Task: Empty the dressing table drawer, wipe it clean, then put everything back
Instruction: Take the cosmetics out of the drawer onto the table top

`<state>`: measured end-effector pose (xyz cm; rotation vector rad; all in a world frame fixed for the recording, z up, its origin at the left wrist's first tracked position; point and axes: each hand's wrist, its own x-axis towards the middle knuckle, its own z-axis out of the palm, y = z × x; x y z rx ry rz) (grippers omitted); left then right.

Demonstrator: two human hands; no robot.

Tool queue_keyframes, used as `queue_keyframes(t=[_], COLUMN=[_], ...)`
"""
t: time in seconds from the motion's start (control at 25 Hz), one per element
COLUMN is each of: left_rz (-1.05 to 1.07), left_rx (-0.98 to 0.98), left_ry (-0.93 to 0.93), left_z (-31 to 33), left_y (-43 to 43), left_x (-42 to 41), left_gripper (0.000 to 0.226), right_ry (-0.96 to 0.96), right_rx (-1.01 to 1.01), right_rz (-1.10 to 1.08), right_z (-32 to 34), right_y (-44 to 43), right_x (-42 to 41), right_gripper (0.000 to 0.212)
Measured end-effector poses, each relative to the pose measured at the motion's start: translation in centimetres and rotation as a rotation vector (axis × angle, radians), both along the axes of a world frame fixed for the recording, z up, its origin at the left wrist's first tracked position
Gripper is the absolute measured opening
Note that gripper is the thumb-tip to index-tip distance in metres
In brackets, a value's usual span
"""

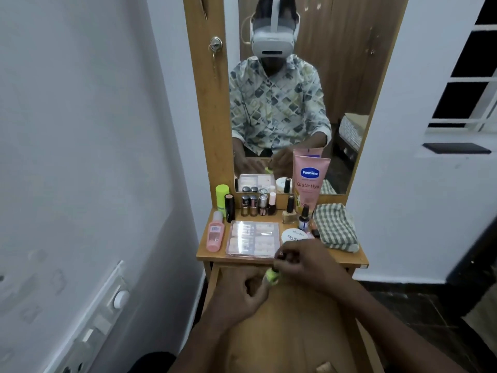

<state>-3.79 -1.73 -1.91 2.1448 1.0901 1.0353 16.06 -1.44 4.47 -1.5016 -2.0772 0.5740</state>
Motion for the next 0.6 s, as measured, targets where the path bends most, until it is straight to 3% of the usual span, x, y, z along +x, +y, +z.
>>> queue_keyframes(t=[0.08,0.16,0.36,0.6], left_rz=[0.18,0.315,0.342,0.345], left_rx=[0.298,0.443,0.422,0.417], left_ry=[-0.003,0.066,0.281,0.255], left_z=[-0.1,-0.7,-1.9,-2.0], left_y=[0.4,1.1,1.4,1.7], left_x=[-0.3,-0.3,0.4,0.6], left_gripper=[0.014,0.022,0.044,0.046], right_ry=[0.115,0.241,0.113,0.0], right_rx=[0.102,0.176,0.214,0.109], right_rz=[-0.086,-0.177,-0.271,-0.212], right_z=[3.2,5.3,5.0,2.6], right_y=[1.1,3.2,10.3,14.3], right_x=[0.1,-0.4,-2.7,-4.9], right_gripper=[0.009,0.009,0.017,0.023])
